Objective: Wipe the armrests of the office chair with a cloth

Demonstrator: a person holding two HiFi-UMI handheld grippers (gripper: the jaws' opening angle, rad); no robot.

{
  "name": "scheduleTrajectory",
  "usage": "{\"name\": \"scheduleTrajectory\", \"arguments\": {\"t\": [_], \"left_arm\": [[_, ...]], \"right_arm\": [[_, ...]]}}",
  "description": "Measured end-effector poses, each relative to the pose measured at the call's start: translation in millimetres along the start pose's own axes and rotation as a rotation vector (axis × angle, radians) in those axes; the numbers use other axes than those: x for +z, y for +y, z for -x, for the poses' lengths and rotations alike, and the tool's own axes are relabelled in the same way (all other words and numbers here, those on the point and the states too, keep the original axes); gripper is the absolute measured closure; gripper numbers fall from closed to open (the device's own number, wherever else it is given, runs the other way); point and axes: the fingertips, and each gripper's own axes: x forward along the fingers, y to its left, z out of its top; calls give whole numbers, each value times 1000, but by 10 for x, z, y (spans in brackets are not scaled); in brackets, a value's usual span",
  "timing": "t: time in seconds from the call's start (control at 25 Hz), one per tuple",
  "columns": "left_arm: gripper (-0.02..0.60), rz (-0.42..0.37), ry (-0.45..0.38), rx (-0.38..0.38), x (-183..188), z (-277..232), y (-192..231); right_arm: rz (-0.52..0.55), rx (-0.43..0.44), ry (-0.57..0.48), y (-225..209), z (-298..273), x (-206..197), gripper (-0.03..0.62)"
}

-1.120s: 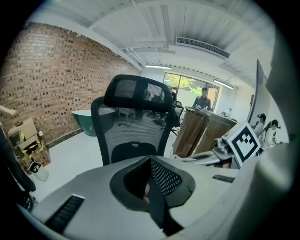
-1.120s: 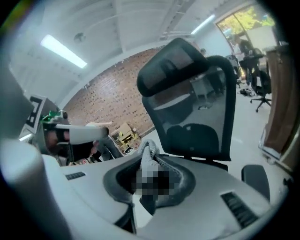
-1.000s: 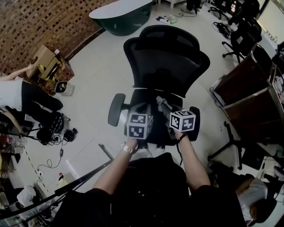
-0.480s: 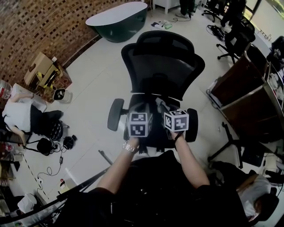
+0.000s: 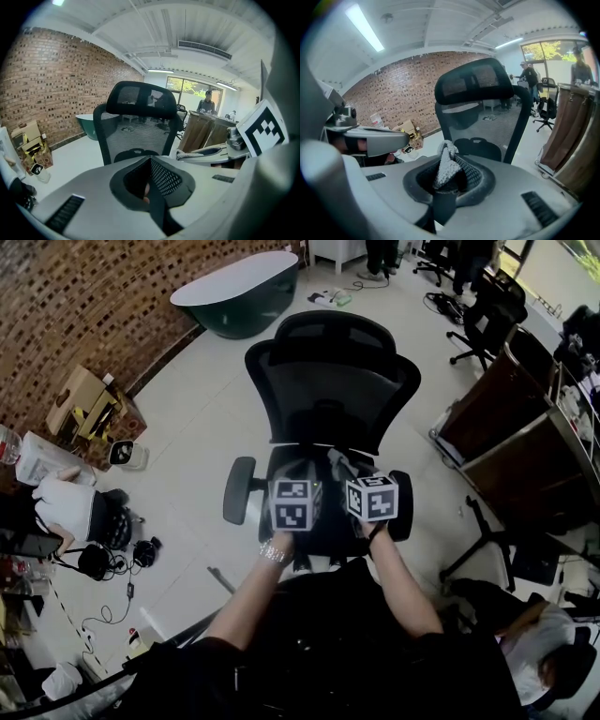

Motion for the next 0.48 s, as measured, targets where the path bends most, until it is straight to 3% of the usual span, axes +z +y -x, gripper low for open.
{"name": "scheduleTrajectory", "arguments": {"t": [0.48], "left_arm": [[575,7,-7,5,-27,83,129]], "right_arm": [[28,40,5,232,-75,-59,536]]}}
